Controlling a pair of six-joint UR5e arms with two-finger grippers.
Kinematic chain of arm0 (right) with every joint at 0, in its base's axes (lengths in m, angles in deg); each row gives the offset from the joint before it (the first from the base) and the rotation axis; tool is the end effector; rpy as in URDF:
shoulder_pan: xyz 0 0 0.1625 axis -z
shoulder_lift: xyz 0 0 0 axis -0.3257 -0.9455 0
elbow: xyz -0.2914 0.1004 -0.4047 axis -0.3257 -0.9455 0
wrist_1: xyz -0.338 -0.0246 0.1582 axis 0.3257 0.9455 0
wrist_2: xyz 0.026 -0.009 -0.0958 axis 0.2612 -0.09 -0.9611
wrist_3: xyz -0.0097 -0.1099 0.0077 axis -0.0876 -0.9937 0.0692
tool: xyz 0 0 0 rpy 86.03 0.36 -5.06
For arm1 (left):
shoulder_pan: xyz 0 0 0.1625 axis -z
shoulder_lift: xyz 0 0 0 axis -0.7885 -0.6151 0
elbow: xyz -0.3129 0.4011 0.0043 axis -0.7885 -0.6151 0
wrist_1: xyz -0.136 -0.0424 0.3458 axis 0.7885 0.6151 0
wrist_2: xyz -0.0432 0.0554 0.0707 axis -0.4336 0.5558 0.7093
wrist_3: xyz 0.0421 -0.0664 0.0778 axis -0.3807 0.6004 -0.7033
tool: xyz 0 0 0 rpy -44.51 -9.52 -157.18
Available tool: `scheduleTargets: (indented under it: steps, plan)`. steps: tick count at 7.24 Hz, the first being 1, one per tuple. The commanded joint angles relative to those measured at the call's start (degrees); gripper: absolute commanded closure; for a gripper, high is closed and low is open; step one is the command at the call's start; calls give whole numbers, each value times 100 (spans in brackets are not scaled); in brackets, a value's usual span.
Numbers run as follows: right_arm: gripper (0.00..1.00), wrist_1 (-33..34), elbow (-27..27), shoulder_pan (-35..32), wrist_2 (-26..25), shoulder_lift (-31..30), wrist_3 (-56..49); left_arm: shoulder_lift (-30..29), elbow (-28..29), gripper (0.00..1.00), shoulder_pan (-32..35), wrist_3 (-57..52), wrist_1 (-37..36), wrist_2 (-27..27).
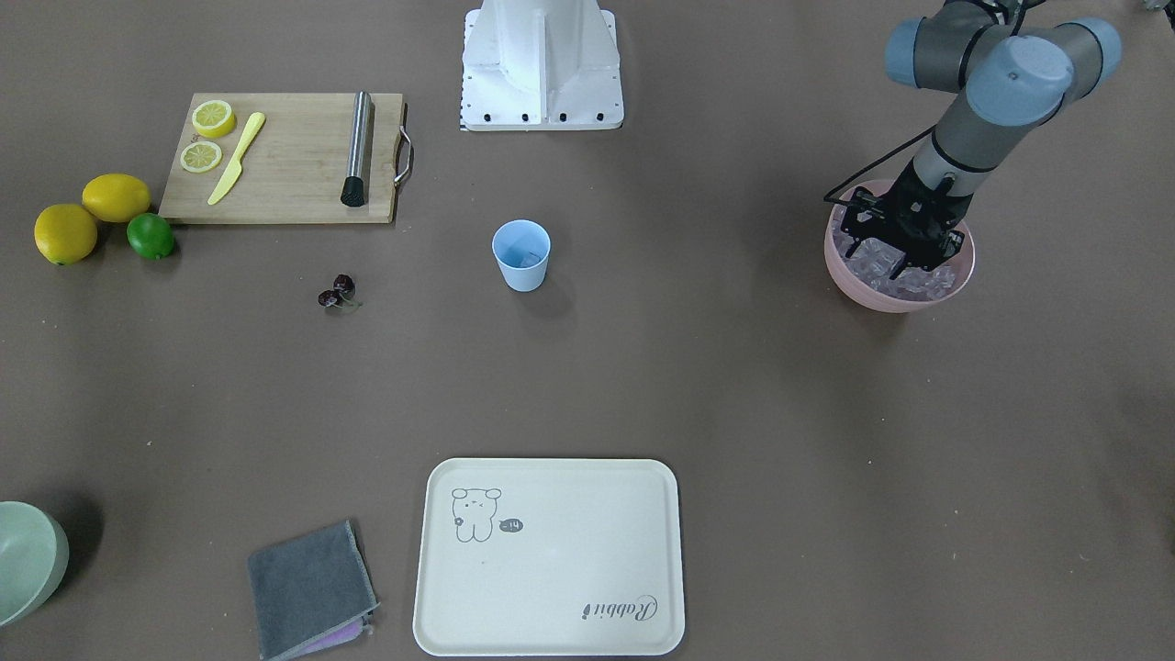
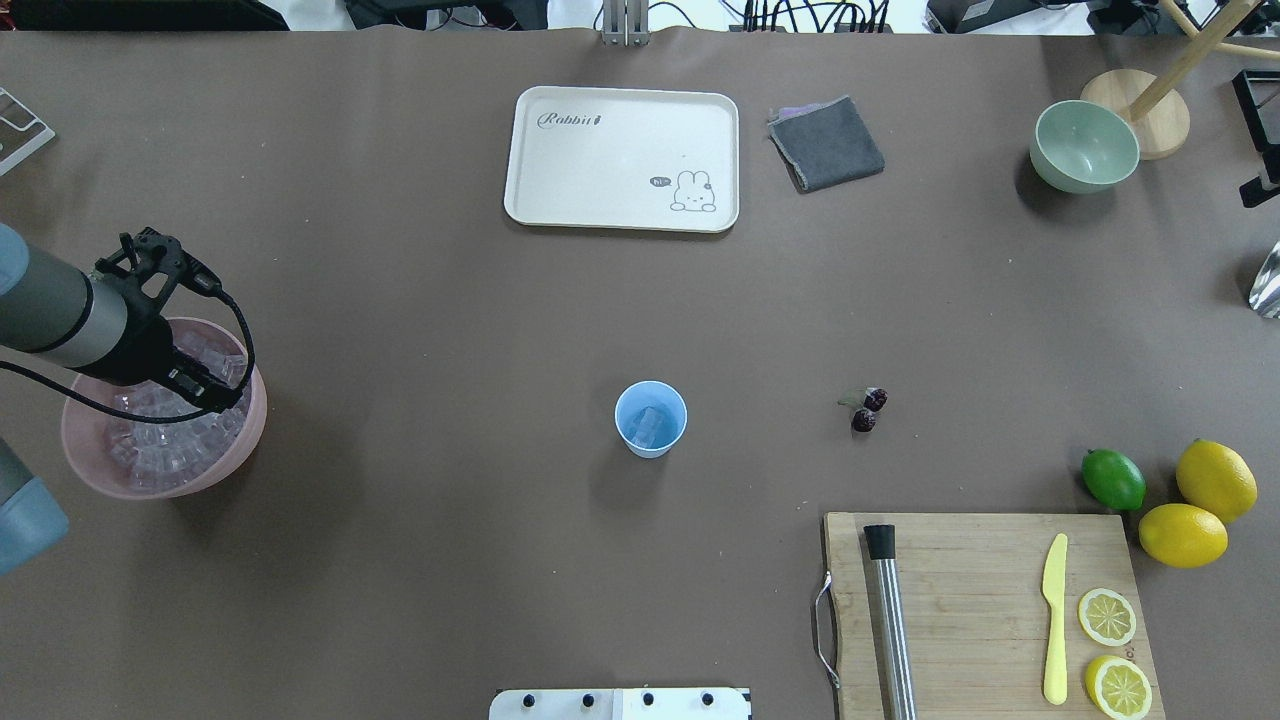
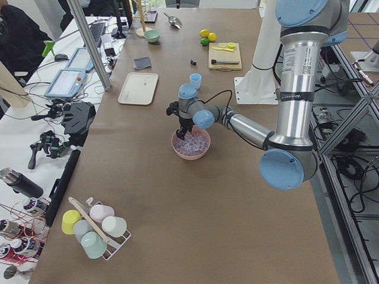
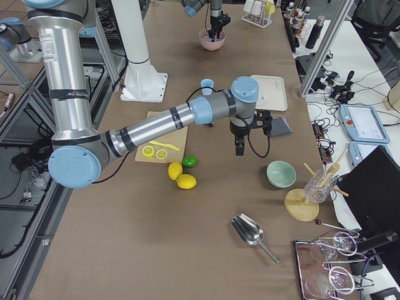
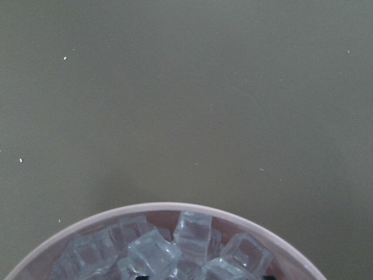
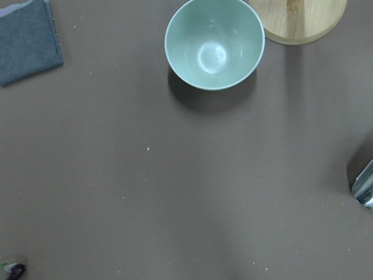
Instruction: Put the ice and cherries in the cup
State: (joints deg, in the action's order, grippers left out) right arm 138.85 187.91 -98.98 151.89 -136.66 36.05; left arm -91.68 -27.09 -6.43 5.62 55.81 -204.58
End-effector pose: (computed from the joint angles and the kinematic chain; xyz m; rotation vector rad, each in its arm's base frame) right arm -0.0342 -0.4918 0.5640 0.0794 -0.8696 0.0321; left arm 0.2820 -0.4031 0.5594 0.3033 0.7831 0.5239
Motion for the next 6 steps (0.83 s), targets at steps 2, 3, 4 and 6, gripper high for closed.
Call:
scheduleTargets:
  steps: [2,3,4,6]
  plan:
    - [0,0,27,-1,0,-42,8,163,-125,33,0,10,0,-10]
    - [0,0,27,-1,0,-34,8,268,-222,33,0,10,0,-10]
    - [0,0,19,-1,-18,-25,8,313,-249,32,-9,45,0,-10]
    - [0,0,19,-1,-88,10,8,261,-205,32,-26,54,0,-10]
